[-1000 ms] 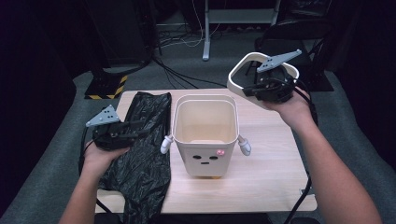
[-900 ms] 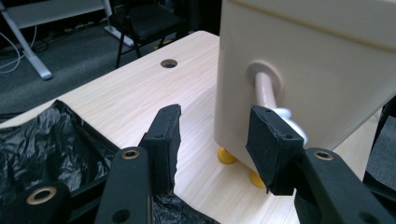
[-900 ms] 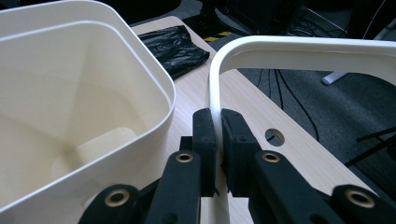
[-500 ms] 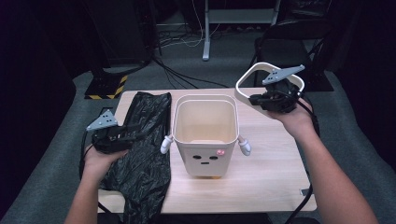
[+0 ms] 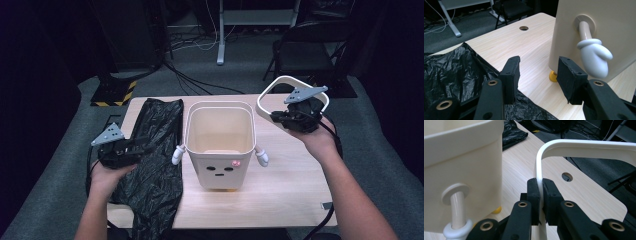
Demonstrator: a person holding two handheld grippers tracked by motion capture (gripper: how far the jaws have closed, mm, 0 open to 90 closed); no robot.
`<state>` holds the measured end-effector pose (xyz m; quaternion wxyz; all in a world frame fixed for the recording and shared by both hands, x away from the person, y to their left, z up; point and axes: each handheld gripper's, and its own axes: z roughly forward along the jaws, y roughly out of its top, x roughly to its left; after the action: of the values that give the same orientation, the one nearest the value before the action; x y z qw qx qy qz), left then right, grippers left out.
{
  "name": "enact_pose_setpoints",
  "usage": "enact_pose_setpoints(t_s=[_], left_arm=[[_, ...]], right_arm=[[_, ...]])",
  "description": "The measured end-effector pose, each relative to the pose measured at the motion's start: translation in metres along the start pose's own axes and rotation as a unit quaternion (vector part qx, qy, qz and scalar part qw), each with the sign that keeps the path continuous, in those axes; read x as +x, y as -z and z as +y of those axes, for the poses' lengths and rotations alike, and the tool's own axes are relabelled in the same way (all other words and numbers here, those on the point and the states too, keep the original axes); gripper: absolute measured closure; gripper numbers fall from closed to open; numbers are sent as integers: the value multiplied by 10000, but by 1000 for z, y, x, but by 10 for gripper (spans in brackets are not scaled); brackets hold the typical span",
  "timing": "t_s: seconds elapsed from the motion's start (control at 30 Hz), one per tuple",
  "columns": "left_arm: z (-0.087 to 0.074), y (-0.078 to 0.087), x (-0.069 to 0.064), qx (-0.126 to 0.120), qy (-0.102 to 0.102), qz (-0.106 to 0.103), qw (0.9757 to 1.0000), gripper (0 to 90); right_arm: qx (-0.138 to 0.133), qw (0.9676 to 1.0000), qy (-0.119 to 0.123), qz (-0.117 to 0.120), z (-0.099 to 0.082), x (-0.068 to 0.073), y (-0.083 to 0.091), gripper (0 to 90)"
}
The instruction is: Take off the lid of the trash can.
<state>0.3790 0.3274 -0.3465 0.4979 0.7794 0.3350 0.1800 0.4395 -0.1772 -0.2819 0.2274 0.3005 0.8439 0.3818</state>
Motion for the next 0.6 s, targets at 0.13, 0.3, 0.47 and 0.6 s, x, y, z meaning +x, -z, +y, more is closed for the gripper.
enact_pose_setpoints(t_s=[0.13,0.3,0.47,0.6], left_arm=[[-3,2,-1,36,-15,80,10000,522],[-5,7,0,2,-3,116,9999,520],[-9,10,2,-18,61,164,9998,517],[-11,10,3,-9,75,175,9998,514]], right_arm=[[-9,10000,-38,-29,-11,1,-4,844],[4,10000,-75,-23,-21,2,-8,844],[47,9999,-127,-59,-35,4,-17,843],[90,9998,-186,-70,-45,7,-24,843]])
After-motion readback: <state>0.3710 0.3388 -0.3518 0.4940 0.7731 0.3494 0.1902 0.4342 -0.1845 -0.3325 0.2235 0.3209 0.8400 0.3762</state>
